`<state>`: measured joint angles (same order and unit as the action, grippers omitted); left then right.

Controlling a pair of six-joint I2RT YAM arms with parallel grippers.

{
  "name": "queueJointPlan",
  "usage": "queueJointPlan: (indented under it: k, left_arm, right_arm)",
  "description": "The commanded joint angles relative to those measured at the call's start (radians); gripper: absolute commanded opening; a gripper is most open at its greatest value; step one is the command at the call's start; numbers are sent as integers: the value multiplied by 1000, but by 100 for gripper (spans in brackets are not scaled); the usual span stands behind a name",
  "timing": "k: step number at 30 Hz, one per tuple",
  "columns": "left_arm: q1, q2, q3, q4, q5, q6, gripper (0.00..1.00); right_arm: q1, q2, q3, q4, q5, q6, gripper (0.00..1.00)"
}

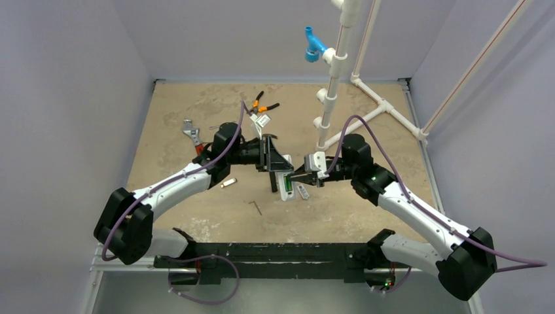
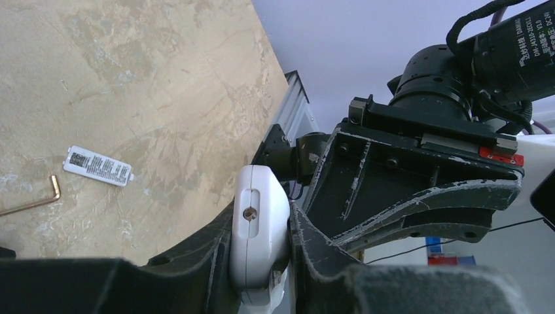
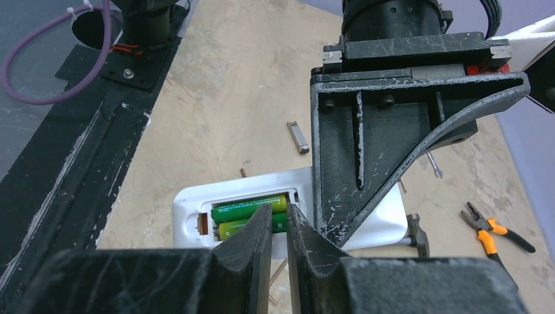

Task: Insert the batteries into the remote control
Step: Load the battery into the remote control.

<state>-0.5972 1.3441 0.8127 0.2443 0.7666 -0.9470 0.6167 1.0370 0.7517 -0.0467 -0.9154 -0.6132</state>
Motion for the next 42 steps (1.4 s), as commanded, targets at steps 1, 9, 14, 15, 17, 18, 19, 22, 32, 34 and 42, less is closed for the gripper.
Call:
queueJointPlan:
  k: [1,9,14,15,17,18,19,22,32,34,42]
  left_arm:
    - [-2,-13,65,72,15,-4,0]
    - [-3,-17,70,72,12,-4,0]
    - [-2,-17,71,71,10,-8,0]
    - [-2,-17,71,70,11,-10,0]
    - [-1,-15,71,73,14,-15,0]
    - [-2,-15,72,76,15,-18,0]
    - [-2,-16,71,78,17,-21,0]
    - [-1,-22,74,77,17,-21,0]
    - [-2,-29,76,81,21,-33,0]
    - [-2,-29,73,81,21,-34,0]
    - [-2,-32,71,82,13,-42,0]
  right_arm:
    - [2,8,20,-75,-22,3,11]
    - [5,11,16,-105,-11,-8,11]
    - [10,17,15,-122,8,-26,10]
    - [13,19,15,-125,11,-29,9]
    - [18,21,14,-127,26,-34,9]
    - [20,23,14,-127,35,-37,9]
    - [22,24,12,-127,41,-39,9]
    - [28,27,9,-121,50,-44,8]
    - [68,13,-13,-120,123,-83,6]
    - [78,11,-18,-119,139,-85,5]
    - [105,12,-34,-138,141,-86,3]
